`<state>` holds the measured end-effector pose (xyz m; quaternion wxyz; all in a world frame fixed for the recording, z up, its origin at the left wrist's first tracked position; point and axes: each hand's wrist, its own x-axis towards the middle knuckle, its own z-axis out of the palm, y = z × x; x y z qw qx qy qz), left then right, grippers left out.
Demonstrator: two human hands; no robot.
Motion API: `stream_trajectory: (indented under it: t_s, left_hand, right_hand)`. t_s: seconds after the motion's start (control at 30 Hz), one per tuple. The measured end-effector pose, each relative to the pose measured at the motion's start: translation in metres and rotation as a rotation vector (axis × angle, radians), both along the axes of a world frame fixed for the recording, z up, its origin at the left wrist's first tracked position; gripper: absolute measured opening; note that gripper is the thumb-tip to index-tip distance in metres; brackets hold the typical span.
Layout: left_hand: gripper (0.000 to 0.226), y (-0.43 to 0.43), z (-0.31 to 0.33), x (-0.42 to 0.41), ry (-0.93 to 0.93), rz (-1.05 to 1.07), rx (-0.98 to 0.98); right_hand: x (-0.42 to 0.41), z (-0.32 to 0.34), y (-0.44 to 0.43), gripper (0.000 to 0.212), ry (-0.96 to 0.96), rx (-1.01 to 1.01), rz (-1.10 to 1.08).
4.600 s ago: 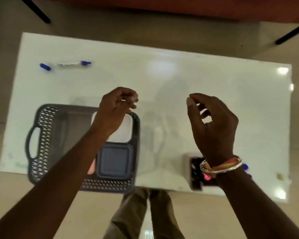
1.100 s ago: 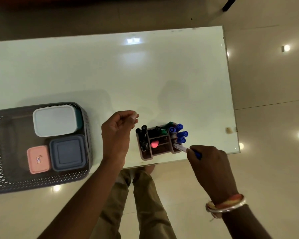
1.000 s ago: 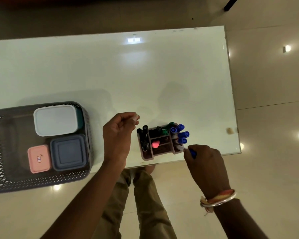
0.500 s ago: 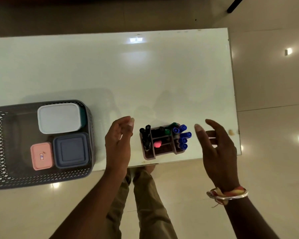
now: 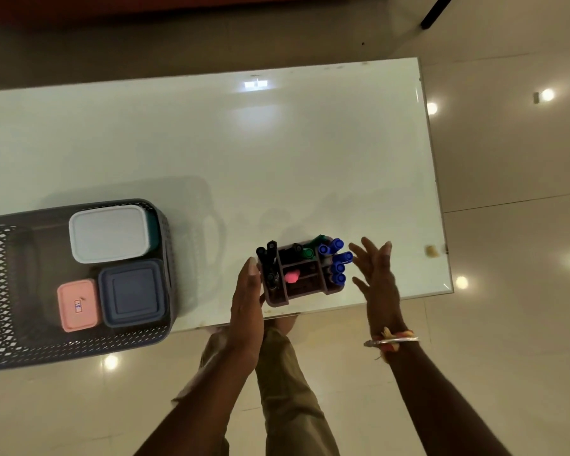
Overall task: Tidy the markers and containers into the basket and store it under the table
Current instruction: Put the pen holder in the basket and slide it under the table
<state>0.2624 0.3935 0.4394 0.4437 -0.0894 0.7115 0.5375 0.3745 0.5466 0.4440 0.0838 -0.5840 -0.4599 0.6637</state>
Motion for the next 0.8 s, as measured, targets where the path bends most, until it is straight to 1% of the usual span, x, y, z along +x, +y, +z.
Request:
stream_trajectory:
  t_s: [0.07,0.1,0.13,0.23,0.27,0.33,0.37,0.47,0.5,0.63,0.8]
  left_hand:
    - [0.081,0.001,-0.006,0.003,-0.105,0.064,0.009]
    - [0.09,0.002,-0.007,0.004,-0.143,0.093,0.016]
    - [0.094,0.004,-0.008,0.004,-0.174,0.118,0.016]
    - [0.097,0.009,-0.004,0.002,-0.235,0.121,0.063]
    - [0.094,0.011,-0.003,0.002,-0.24,0.109,0.088]
    - [0.085,0.015,-0.001,0.002,-0.206,0.062,0.099]
    - [0.084,0.015,-0.001,0.001,-0.183,0.059,0.087]
    - [0.094,0.016,0.001,-0.013,-0.168,0.065,0.101]
    - [0.093,0.016,0.004,-0.021,-0.162,0.057,0.119]
    - [0.085,0.01,0.022,-0.059,-0.097,0.1,0.202]
    - [0.096,-0.019,0.047,-0.129,0.001,0.143,0.252]
  right_hand:
    - [0.002,-0.009,-0.001,0.083,0.013,-0.105,-0.044]
    - [0.003,-0.012,-0.002,0.087,0.019,-0.148,-0.067]
    - [0.003,-0.015,-0.002,0.091,0.029,-0.186,-0.085]
    - [0.002,-0.021,-0.008,0.096,0.088,-0.262,-0.071]
    - [-0.001,-0.022,-0.012,0.096,0.106,-0.268,-0.041]
    - [-0.006,-0.023,-0.02,0.096,0.12,-0.246,0.014]
    - [-0.009,-0.023,-0.024,0.099,0.125,-0.227,0.026]
    - [-0.018,-0.02,-0.028,0.108,0.181,-0.209,0.032]
    - [-0.024,-0.018,-0.029,0.11,0.198,-0.196,0.029]
    - [-0.064,0.002,-0.034,0.112,0.308,-0.169,0.036]
    - [-0.137,0.04,-0.057,0.112,0.358,-0.086,0.11]
